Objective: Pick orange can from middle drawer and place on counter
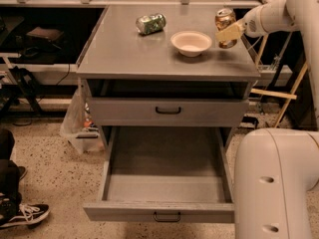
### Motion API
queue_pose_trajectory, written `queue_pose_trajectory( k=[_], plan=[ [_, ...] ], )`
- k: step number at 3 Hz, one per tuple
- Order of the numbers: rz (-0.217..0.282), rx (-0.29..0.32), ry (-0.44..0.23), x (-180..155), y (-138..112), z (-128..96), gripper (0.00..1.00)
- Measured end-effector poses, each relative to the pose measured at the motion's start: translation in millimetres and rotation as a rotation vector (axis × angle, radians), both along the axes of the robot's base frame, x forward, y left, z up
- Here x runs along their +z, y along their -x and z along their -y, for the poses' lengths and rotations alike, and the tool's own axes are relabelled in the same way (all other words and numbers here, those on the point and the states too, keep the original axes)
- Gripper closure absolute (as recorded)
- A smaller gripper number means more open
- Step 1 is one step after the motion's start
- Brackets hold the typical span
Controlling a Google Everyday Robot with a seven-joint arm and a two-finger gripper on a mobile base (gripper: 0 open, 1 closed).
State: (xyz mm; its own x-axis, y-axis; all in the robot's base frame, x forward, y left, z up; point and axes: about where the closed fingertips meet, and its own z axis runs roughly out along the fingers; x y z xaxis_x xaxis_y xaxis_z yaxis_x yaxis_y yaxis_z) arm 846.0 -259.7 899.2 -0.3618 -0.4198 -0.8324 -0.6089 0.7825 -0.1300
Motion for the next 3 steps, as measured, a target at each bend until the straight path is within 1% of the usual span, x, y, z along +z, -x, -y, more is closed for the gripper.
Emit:
queue_pose_trajectory(
  k=[1,2,3],
  plan=[
    [-0.045,-0.076,-0.01,-33.6,-14.2,13.7,1.0],
    [-0.056,-0.083,-0.008,-35.7,-15.3,15.1,1.0],
    [-0.055,-0.083,-0.008,-35.1,-14.5,14.0,0.85]
  ],
)
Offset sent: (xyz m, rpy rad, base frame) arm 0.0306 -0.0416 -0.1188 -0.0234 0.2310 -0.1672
